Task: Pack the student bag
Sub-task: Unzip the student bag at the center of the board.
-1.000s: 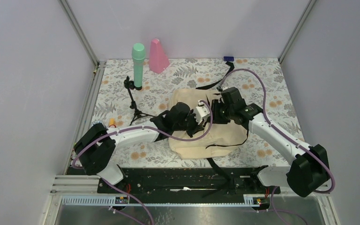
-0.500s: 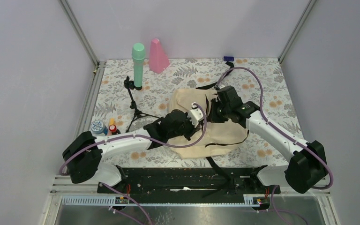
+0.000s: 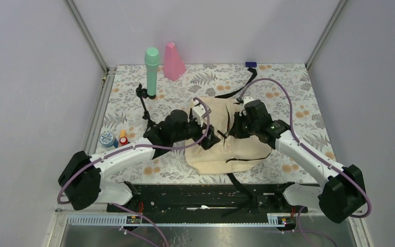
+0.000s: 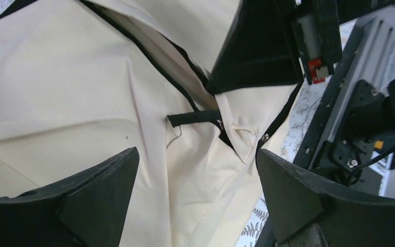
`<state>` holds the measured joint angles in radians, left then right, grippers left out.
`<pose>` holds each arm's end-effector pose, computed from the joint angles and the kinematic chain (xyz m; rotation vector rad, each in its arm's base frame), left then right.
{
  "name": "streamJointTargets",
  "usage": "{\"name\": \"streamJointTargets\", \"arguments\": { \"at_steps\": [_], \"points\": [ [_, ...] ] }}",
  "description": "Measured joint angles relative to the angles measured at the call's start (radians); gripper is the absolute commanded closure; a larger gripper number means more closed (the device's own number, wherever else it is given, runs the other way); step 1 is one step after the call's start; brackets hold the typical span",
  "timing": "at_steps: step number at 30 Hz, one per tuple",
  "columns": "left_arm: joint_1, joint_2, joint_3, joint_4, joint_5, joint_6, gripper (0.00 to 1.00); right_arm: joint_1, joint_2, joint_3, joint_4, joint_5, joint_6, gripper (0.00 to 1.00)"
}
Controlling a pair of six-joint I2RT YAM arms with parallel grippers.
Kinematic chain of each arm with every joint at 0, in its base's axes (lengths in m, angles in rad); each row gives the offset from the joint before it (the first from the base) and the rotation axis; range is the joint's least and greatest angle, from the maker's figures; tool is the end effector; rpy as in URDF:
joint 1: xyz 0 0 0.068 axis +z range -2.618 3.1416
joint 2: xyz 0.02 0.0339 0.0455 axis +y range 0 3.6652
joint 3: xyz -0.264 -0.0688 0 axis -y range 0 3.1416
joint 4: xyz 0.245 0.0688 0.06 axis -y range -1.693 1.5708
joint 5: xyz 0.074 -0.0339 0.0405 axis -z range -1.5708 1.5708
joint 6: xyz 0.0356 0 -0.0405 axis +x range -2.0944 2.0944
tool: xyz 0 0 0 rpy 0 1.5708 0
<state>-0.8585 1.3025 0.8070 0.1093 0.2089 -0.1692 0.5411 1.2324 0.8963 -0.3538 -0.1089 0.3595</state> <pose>0.1871 -0.2280 0.2634 0.8281 1.8792 -0.8645 0.2276 0.1413 0.2687 -0.2705 2.3114 0.5914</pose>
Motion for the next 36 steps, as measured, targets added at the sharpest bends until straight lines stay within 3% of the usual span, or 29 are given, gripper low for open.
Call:
{"name": "streamJointTargets", "arguments": {
  "at_steps": [6, 12, 22, 36],
  "points": [
    [0.126, 0.063, 0.004, 0.093, 0.192, -0.079, 0.12, -0.001, -0.069, -0.053, 0.040, -0.021, -0.028, 1.00],
    [0.144, 0.156, 0.043, 0.109, 0.264, -0.164, 0.35, -0.001, -0.084, -0.067, 0.053, -0.034, -0.034, 1.00],
    [0.141, 0.215, 0.017, 0.274, 0.274, -0.391, 0.39, -0.001, -0.083, -0.067, 0.054, -0.039, -0.033, 1.00],
    [0.140, 0.283, -0.002, 0.370, 0.267, -0.504, 0.50, -0.003, -0.072, -0.067, 0.060, -0.043, -0.027, 1.00]
  ]
}}
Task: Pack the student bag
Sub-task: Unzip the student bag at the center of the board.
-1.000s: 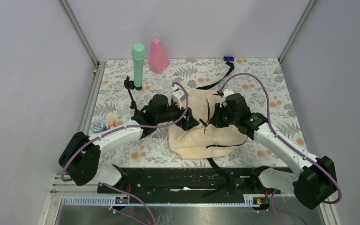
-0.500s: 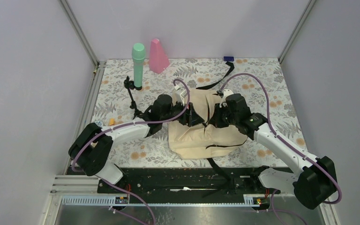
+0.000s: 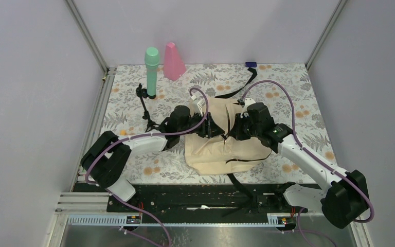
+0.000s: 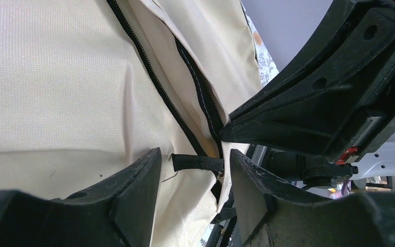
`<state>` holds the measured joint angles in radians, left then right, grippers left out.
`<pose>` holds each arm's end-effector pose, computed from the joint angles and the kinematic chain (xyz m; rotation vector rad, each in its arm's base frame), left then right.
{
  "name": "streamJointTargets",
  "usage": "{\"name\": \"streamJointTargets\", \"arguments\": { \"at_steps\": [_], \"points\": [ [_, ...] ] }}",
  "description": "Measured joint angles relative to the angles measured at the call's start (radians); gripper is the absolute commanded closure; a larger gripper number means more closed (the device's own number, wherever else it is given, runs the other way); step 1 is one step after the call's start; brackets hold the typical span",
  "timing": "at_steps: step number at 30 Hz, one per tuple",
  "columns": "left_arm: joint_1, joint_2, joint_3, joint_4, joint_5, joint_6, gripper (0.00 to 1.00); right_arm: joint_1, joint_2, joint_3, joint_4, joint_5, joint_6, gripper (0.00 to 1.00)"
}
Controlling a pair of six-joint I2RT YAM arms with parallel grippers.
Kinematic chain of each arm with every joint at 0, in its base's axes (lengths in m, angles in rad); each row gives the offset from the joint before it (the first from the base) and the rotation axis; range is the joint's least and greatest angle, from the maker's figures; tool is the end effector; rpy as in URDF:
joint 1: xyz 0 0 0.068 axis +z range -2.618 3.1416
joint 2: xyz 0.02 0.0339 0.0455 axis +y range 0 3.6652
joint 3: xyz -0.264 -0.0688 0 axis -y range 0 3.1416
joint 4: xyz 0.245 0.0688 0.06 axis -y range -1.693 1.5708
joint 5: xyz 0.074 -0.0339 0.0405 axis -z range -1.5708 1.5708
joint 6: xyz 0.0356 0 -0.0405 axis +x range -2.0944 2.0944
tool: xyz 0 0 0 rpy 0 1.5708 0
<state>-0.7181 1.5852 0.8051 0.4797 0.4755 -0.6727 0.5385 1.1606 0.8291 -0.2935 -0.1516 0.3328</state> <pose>0.2461 -0.2367 0.2165 0.4136 2.0460 -1.3528 0.2157 0.1351 0.2687 -0.3198 2.2423 0.6445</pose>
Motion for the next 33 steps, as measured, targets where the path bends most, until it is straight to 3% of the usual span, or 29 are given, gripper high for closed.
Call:
{"name": "streamJointTargets", "arguments": {
  "at_steps": [18, 23, 33],
  "points": [
    [-0.041, 0.023, -0.006, 0.056, 0.003, -0.043, 0.75, 0.000, 0.006, 0.000, 0.008, -0.006, 0.015, 1.00],
    [-0.050, 0.023, -0.009, 0.060, 0.003, -0.052, 1.00, 0.000, 0.007, 0.000, 0.008, -0.005, 0.020, 1.00],
    [-0.053, 0.018, -0.049, 0.094, -0.005, -0.050, 1.00, 0.000, 0.012, 0.000, 0.007, 0.024, 0.049, 1.00]
  ]
}}
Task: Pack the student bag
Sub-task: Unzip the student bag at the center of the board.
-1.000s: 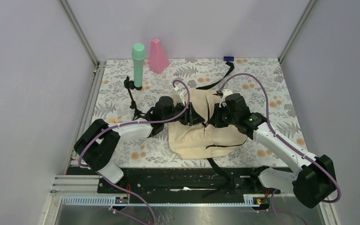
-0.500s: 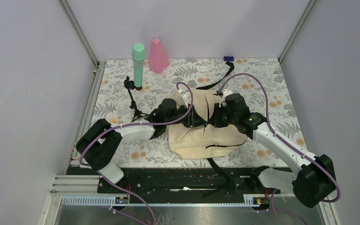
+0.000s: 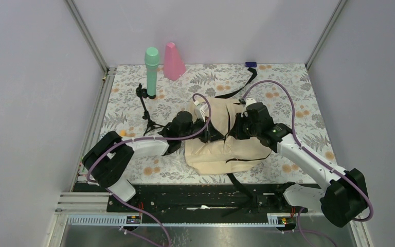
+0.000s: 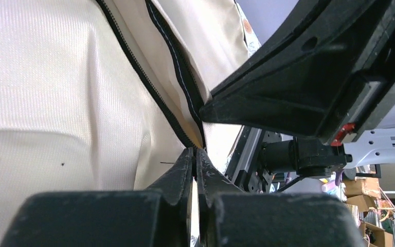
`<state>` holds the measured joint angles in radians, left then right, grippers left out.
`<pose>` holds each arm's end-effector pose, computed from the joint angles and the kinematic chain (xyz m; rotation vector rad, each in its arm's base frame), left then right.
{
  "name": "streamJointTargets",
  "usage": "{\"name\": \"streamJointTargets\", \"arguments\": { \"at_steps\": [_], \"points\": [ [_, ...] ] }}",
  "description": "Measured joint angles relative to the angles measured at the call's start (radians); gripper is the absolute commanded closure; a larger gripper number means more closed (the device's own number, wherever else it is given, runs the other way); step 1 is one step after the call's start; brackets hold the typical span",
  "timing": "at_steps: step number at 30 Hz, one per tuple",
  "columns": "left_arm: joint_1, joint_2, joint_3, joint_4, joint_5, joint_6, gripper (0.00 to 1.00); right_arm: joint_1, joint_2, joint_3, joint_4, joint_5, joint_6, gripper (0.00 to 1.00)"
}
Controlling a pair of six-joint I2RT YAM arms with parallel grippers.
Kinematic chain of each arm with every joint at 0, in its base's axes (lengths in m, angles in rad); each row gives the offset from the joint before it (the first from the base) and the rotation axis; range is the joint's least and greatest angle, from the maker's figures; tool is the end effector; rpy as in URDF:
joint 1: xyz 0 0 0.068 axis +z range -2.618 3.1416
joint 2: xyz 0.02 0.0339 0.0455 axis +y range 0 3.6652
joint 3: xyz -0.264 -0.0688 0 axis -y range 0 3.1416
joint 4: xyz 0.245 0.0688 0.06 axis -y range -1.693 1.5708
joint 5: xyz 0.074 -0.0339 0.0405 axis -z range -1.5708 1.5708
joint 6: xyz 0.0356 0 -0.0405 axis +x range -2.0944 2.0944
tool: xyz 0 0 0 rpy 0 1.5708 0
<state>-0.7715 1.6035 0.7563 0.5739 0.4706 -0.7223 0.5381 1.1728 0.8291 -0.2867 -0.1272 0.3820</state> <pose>0.2308 -0.2470 0.2049 0.4233 2.0421 -1.4179 0.2183 0.1355 0.2664 -0.2504 2.2592 0.6423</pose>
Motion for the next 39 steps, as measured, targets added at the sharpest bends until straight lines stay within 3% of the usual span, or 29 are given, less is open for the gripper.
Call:
{"name": "streamJointTargets", "arguments": {
  "at_steps": [20, 30, 39],
  "points": [
    [-0.121, -0.143, -0.031, -0.192, -0.141, 0.299, 1.00, 0.005, 0.074, 0.088, -0.072, 0.033, 0.072, 1.00],
    [-0.175, -0.187, -0.032, -0.279, -0.248, 0.333, 1.00, 0.006, 0.074, 0.113, -0.090, 0.054, 0.072, 1.00],
    [-0.229, -0.227, -0.039, -0.320, -0.247, 0.367, 1.00, 0.006, 0.074, 0.154, -0.114, 0.082, 0.072, 1.00]
  ]
}}
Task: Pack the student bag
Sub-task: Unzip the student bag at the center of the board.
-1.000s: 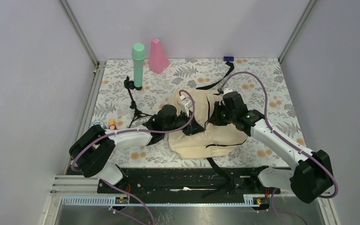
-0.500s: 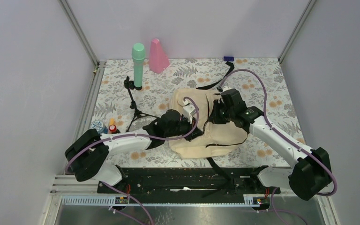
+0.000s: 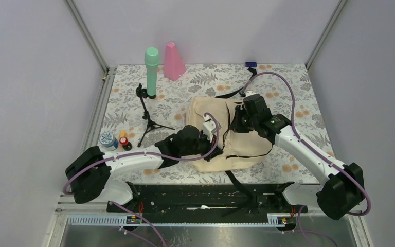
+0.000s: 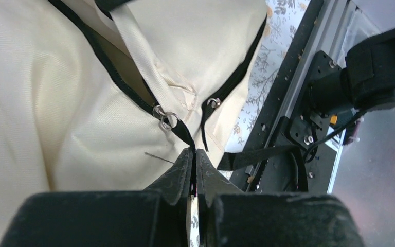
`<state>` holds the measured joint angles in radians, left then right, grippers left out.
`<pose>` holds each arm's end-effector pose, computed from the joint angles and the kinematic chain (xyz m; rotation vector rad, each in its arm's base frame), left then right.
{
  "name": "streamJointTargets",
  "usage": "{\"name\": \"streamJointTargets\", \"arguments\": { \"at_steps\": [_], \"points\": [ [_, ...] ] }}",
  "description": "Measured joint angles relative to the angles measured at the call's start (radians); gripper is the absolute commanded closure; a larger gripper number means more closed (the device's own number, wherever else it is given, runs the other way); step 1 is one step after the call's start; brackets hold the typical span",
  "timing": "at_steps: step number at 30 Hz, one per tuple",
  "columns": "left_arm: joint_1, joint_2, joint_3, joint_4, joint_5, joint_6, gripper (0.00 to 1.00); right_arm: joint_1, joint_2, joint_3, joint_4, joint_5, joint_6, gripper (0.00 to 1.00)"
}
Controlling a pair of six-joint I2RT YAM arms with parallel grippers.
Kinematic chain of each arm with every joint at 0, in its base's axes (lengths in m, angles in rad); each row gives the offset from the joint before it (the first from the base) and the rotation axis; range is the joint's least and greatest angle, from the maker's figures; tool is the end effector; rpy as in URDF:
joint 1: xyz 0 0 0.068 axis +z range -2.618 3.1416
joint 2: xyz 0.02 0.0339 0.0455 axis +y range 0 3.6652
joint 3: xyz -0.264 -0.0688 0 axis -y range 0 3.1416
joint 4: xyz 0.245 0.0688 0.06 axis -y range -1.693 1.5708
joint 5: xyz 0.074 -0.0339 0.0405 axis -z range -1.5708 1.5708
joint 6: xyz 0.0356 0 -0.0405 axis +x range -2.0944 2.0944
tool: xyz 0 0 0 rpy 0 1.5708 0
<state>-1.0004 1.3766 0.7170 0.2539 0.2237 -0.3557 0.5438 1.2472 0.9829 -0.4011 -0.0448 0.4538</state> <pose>0.1550 -0.2562 0.2269 0.8250 1.9720 -1.0675 0.2340 0.1433 0.2901 -0.1286 2.2984 0.5809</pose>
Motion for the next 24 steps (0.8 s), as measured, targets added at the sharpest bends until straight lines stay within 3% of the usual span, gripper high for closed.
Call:
{"name": "streamJointTargets", "arguments": {
  "at_steps": [10, 11, 13, 16, 19, 24],
  "points": [
    [-0.026, 0.000, 0.019, -0.081, 0.014, 0.071, 0.99, 0.006, 0.000, 0.016, -0.024, 0.007, 0.000, 1.00],
    [-0.028, 0.000, 0.031, -0.103, 0.002, 0.070, 0.91, 0.006, -0.001, 0.012, -0.016, 0.007, 0.000, 1.00],
    [-0.034, 0.000, 0.064, -0.156, -0.028, 0.066, 0.63, 0.006, -0.012, -0.010, 0.013, 0.011, 0.000, 1.00],
    [-0.059, -0.015, 0.117, -0.244, -0.091, 0.035, 0.30, 0.002, -0.064, -0.086, 0.095, 0.043, -0.001, 1.00],
    [-0.072, -0.039, 0.153, -0.269, -0.182, 0.012, 0.17, 0.001, -0.119, -0.152, 0.143, 0.056, -0.001, 1.00],
    [-0.057, 0.016, 0.278, -0.309, -0.330, -0.027, 0.13, 0.000, -0.144, -0.193, 0.188, 0.060, 0.000, 1.00]
  ]
}}
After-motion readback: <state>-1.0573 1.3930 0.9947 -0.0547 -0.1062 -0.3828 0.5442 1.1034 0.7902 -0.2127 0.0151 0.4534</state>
